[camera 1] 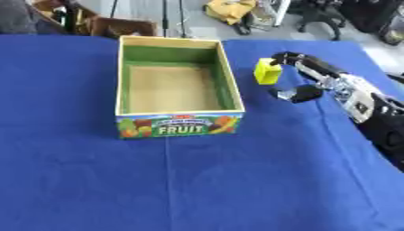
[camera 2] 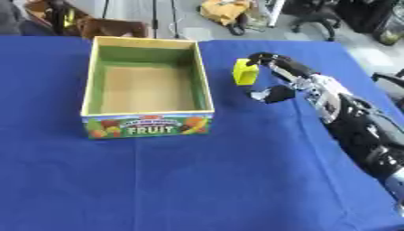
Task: Pick up objects on the table and place them in the box.
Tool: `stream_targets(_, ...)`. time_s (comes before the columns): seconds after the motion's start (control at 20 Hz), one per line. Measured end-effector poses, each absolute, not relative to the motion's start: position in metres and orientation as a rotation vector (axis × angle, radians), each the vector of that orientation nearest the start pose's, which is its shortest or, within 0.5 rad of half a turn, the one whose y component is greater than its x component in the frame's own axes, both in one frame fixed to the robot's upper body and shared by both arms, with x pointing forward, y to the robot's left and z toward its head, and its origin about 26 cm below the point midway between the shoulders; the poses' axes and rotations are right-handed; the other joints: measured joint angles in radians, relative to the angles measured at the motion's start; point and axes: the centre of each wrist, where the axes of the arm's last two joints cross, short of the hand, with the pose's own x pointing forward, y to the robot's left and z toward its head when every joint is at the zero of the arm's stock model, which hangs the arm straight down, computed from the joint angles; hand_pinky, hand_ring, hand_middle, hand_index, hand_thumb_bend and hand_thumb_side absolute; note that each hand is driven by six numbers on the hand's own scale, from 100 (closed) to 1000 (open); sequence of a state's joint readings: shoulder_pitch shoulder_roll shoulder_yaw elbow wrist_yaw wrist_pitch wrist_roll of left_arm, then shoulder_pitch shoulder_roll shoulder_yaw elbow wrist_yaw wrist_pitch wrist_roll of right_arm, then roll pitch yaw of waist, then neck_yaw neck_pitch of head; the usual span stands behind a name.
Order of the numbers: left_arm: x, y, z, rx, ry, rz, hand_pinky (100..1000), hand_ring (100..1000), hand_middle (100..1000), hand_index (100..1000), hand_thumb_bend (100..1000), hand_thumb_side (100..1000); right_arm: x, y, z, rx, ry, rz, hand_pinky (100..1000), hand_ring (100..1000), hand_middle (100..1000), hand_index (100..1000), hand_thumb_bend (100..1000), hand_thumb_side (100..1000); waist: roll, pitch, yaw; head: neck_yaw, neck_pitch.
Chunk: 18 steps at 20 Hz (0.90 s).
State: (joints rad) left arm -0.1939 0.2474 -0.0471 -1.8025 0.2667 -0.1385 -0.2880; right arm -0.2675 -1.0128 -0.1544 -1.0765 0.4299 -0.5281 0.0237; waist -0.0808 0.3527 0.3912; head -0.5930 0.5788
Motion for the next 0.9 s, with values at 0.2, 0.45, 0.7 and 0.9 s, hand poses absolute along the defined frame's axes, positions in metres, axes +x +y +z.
stream_targets(0.2,0.311,0.257,0.113,-0.350,-2.074,-0.419,589,644,560,684,391,1000,0.295,-0.566,0.181,-1.137,-1.547,1.051,871,995,917,878,298,544,0.004,0.005,0.000,-0.006,-0.004)
stream_targets(0.45,0.310,0.257,0.113,-0.352,-2.073,-0.423,589,644,560,685,391,1000,0.295,-0.565,0.187,-1.152,-1.591,1.008,875,1000,926,881,302,549,0.004,0.005,0.010,-0.013,-0.010)
stream_targets(0.7,0.309,0.258,0.111,-0.353,-2.069,-0.424,590,645,558,686,390,1000,0.293,-0.567,0.188,-1.152,-1.586,1.000,880,1000,931,885,323,583,0.005,0.005,0.024,-0.021,-0.026)
stream_targets(0.9,0.309,0.258,0.112,-0.355,-2.073,-0.427,590,645,555,686,389,1000,0.291,-0.569,0.193,-1.165,-1.575,0.998,883,1000,933,888,340,611,0.012,0.008,0.024,-0.029,-0.041)
